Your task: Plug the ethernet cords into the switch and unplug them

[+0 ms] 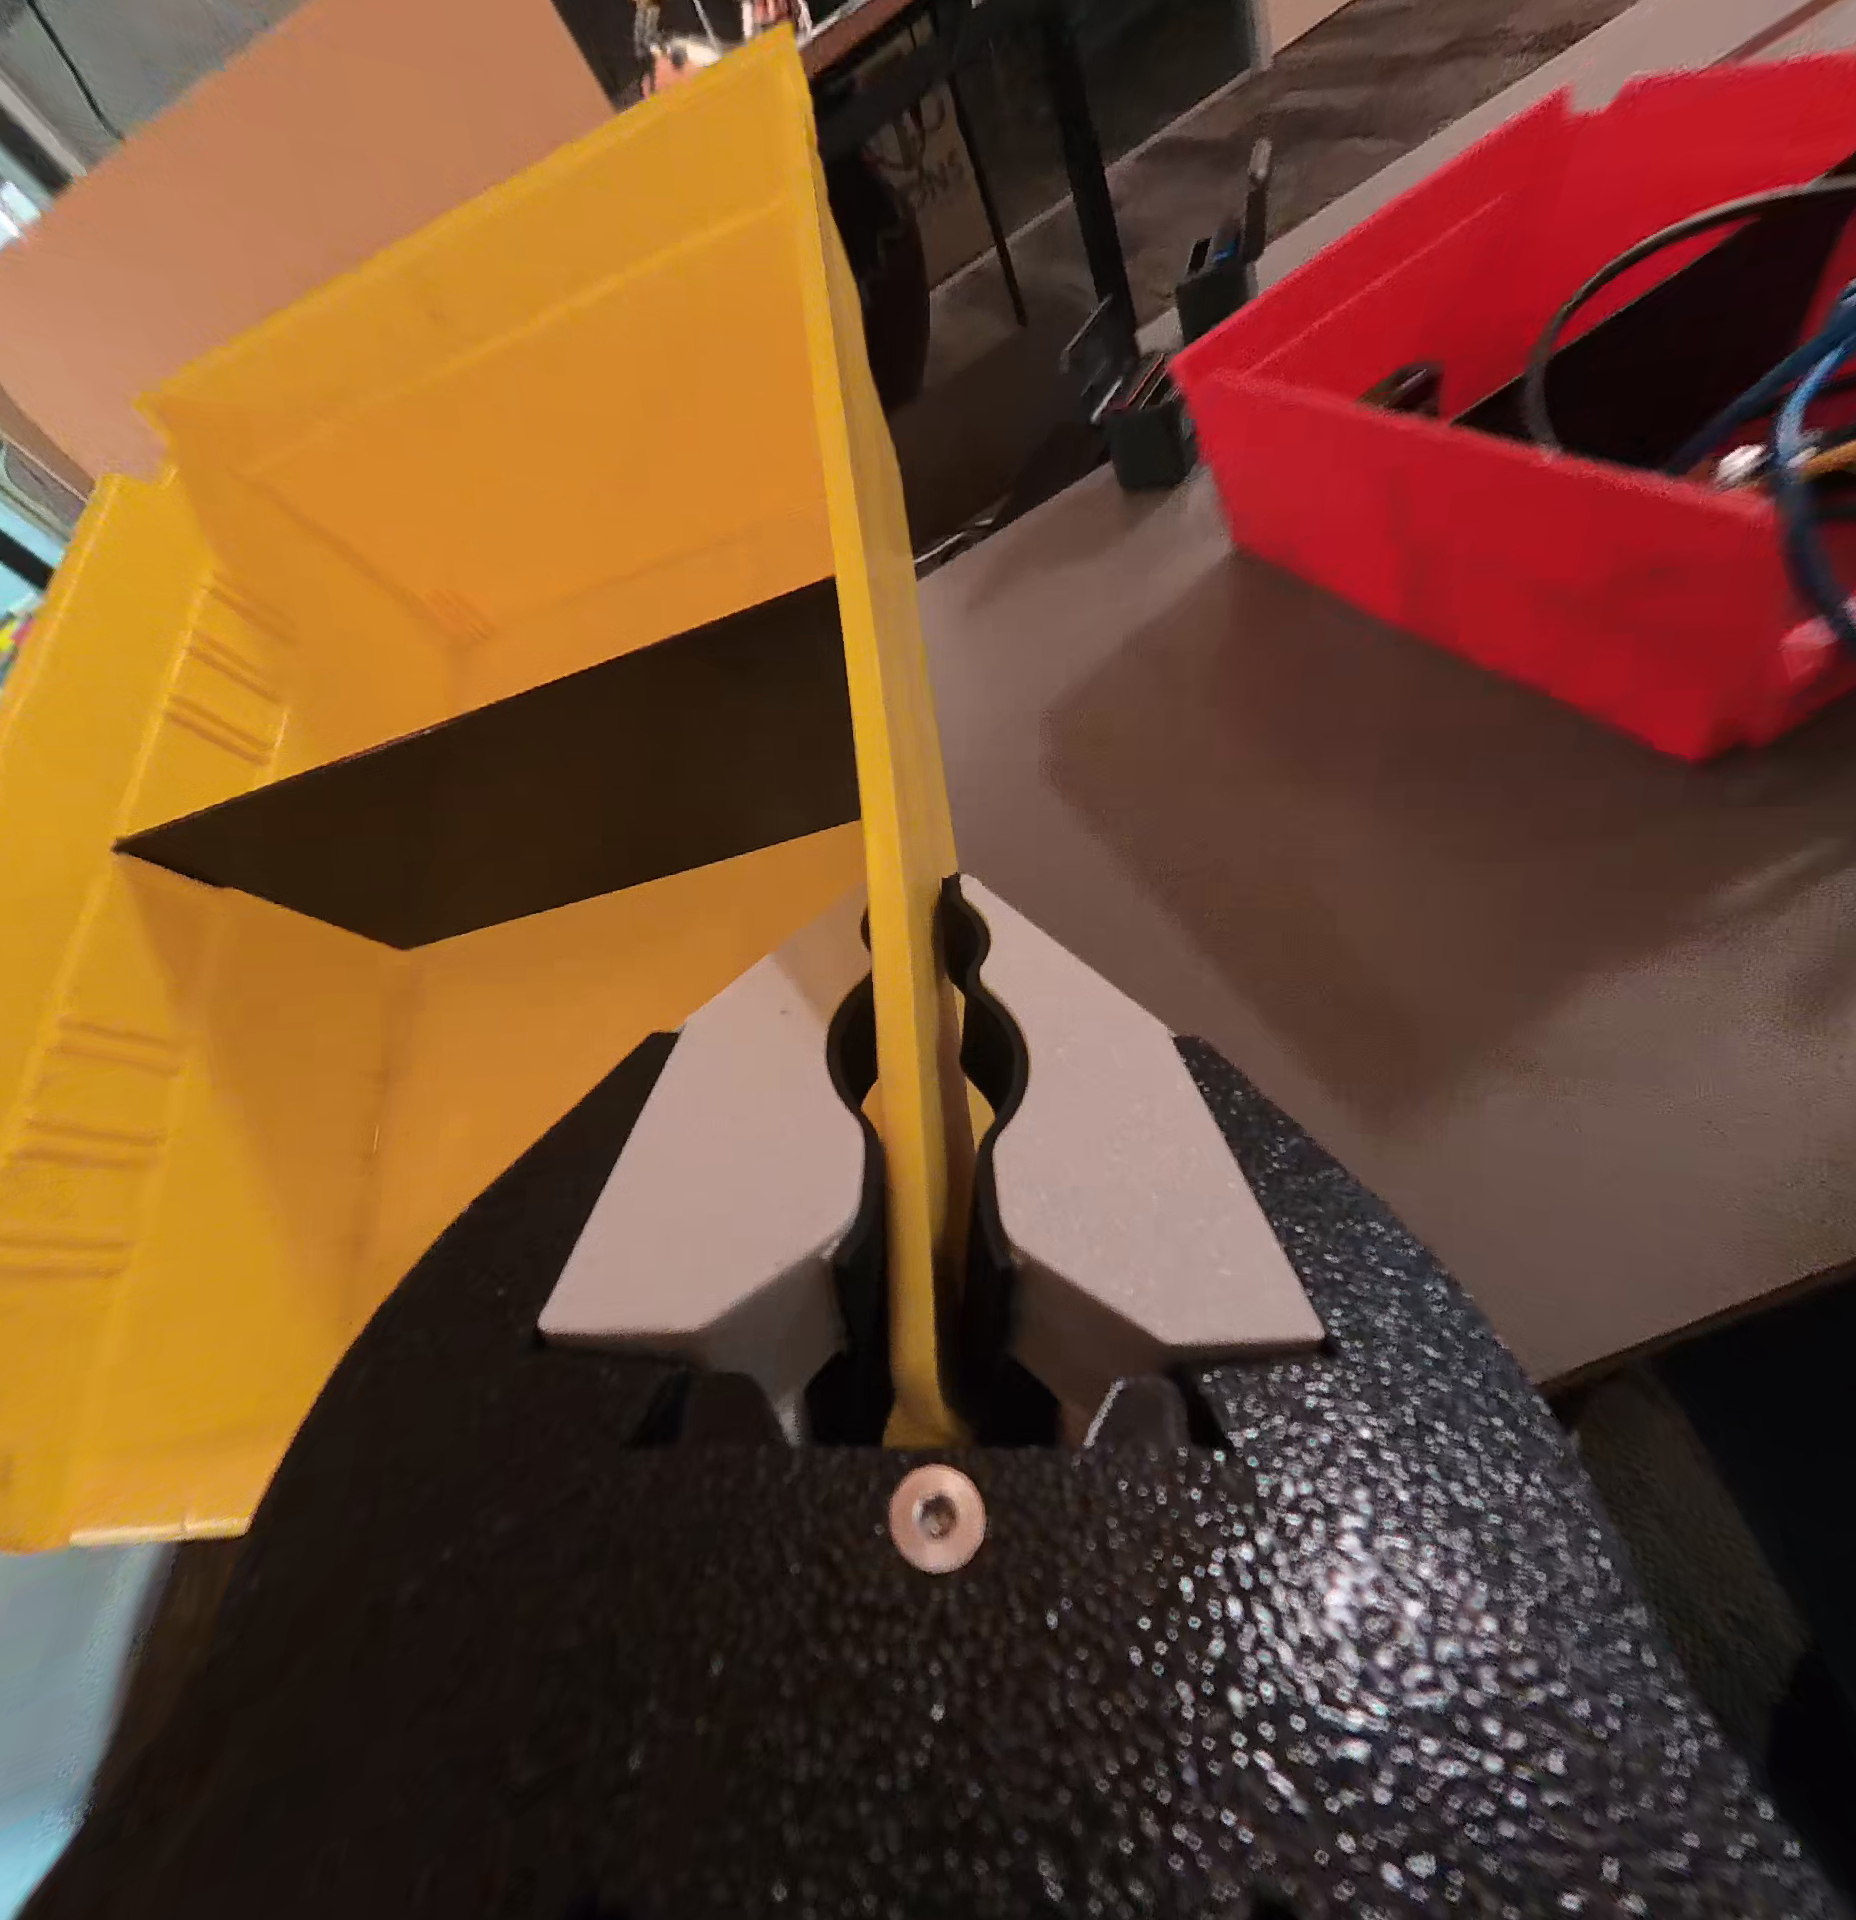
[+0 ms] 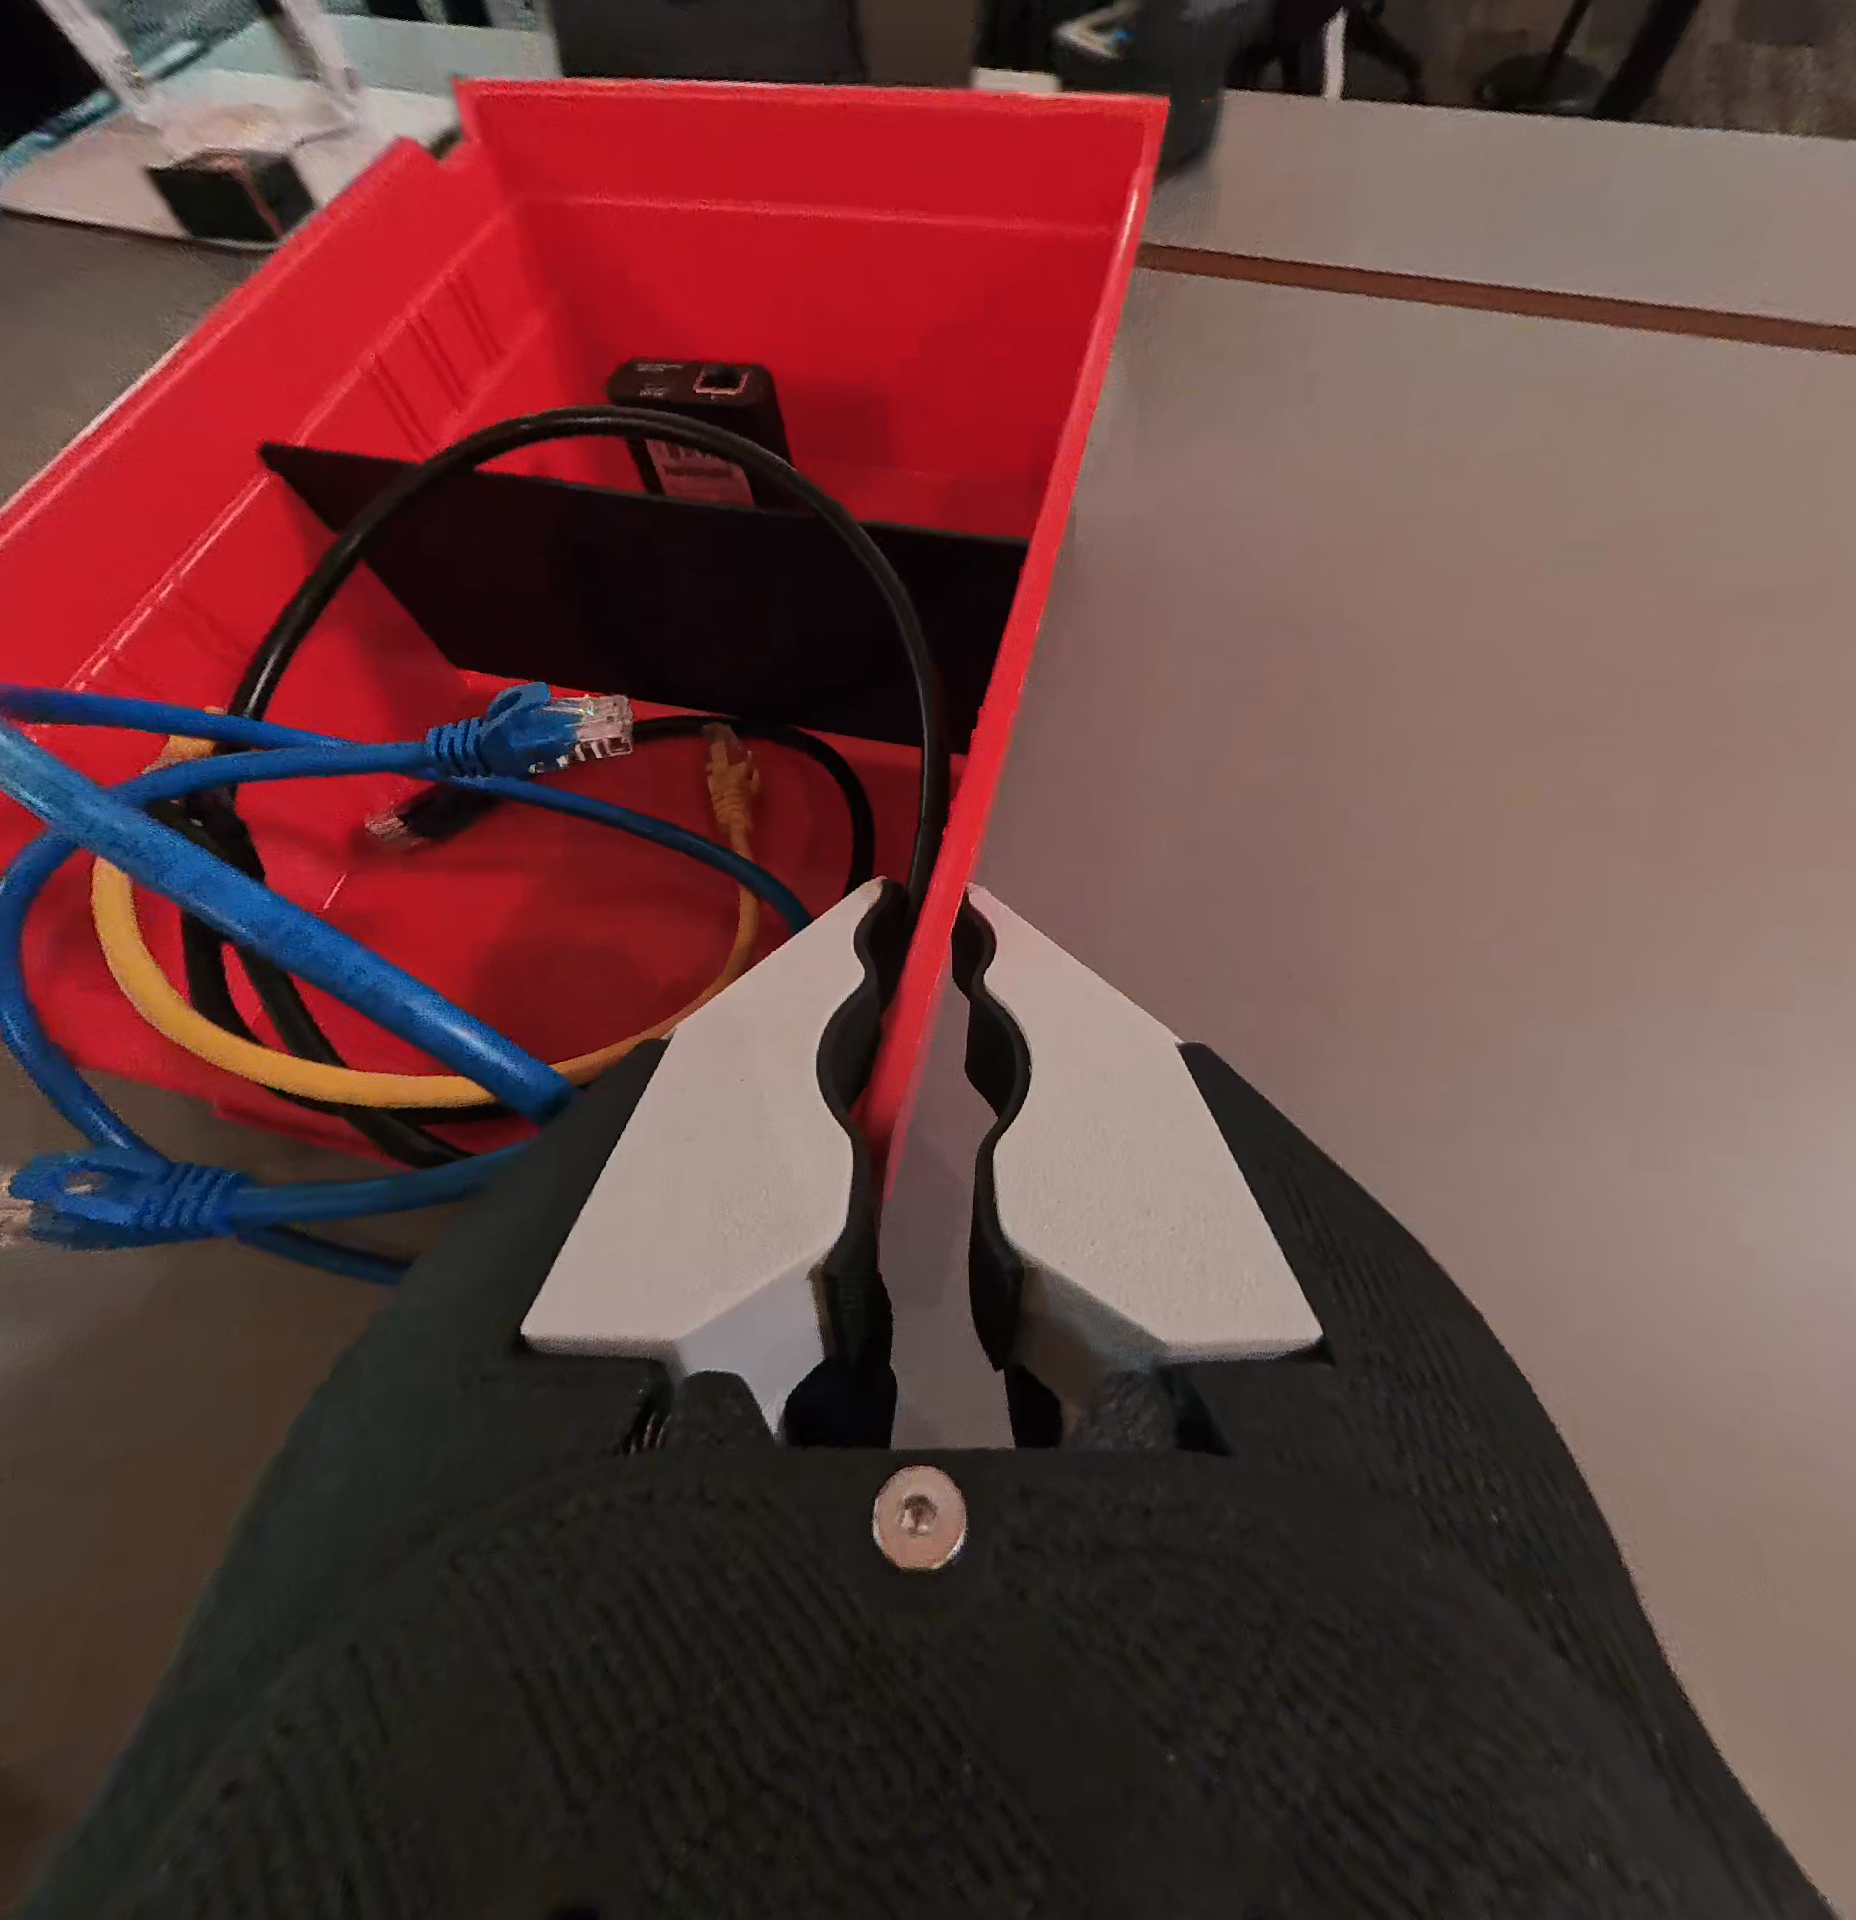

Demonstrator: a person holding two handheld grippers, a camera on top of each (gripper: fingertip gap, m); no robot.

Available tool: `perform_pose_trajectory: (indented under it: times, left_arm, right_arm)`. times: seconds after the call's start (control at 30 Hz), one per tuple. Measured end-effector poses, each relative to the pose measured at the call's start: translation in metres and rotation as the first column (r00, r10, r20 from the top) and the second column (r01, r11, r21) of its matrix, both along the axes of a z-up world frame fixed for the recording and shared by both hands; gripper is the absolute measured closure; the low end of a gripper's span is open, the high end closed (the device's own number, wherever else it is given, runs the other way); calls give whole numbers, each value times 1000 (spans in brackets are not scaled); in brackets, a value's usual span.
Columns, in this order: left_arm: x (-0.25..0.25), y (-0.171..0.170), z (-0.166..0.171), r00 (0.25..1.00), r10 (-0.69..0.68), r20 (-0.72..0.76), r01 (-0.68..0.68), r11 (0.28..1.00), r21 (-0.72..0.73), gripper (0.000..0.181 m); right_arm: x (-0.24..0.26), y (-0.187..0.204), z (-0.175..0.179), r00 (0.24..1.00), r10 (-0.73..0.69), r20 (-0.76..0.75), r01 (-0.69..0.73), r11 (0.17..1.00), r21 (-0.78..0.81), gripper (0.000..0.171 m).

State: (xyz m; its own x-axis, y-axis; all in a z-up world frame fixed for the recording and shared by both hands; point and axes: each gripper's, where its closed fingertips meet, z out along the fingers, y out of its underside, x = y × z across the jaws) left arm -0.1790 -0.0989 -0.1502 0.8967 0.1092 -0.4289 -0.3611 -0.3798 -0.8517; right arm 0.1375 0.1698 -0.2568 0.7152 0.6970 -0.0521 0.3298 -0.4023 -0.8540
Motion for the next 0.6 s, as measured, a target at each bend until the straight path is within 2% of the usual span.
perform_pose_trajectory:
  times: [0.1,0.2,0.23,0.33,0.4,0.5,0.6]
  left_arm:
    - [10,7,14,999,-27,-29,28,999,21,177]
    - [23,19,31,997,-66,-27,67,995,71,177]
    - [27,24,37,996,-82,-21,84,992,91,177]
    - [47,42,52,990,-142,-14,142,981,133,177]
    - [67,56,61,979,-201,-14,201,968,153,177]
    - [110,74,74,942,-335,-14,332,927,174,177]
    - [160,94,80,879,-475,-32,474,865,164,177]
  right_arm:
    - [-45,-24,1,998,62,18,-63,996,69,162]
    - [-91,-47,0,990,135,-32,-131,987,95,158]
    - [-107,-57,1,981,184,-62,-178,980,89,150]
    - [-137,-79,14,945,285,-163,-276,958,77,104]
    - [-131,-83,37,921,325,-216,-293,941,166,83]
    - [-78,-81,75,910,348,-224,-238,883,404,82]
    - [5,-69,98,949,268,-163,-124,798,590,82]
